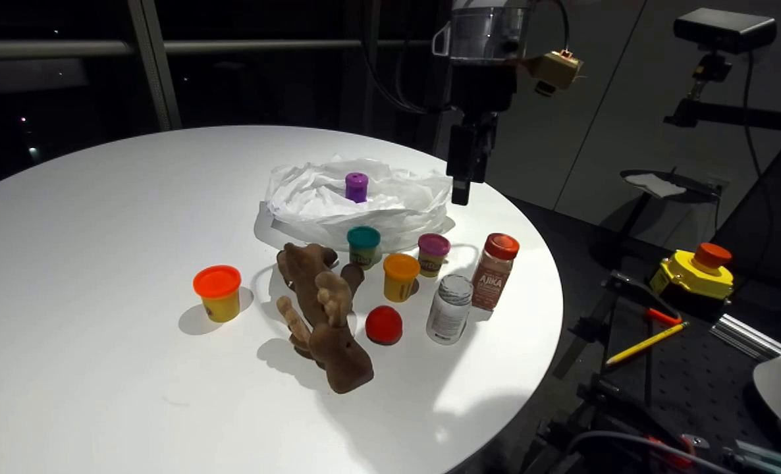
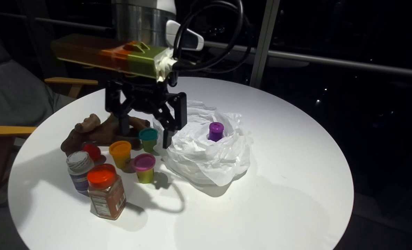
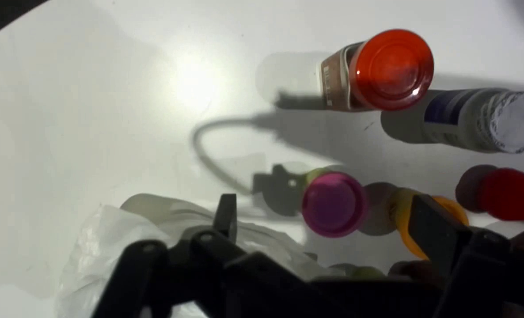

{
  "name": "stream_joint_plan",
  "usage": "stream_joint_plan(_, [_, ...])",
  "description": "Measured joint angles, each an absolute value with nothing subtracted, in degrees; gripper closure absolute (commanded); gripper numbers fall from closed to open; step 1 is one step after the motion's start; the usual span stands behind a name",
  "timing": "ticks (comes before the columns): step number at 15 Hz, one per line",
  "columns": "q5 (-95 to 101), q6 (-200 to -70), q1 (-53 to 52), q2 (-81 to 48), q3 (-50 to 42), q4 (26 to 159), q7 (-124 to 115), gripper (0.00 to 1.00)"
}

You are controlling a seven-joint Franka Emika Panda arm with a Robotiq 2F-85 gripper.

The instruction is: Put all the contents on the table into the plastic bag.

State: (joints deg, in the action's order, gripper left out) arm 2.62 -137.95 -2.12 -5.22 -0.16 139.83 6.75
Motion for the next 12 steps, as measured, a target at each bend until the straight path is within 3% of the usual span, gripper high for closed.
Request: stream_joint_plan(12, [-7.61, -155.16, -2.12, -10.08, 3.49, 146.80, 10.17, 0.00])
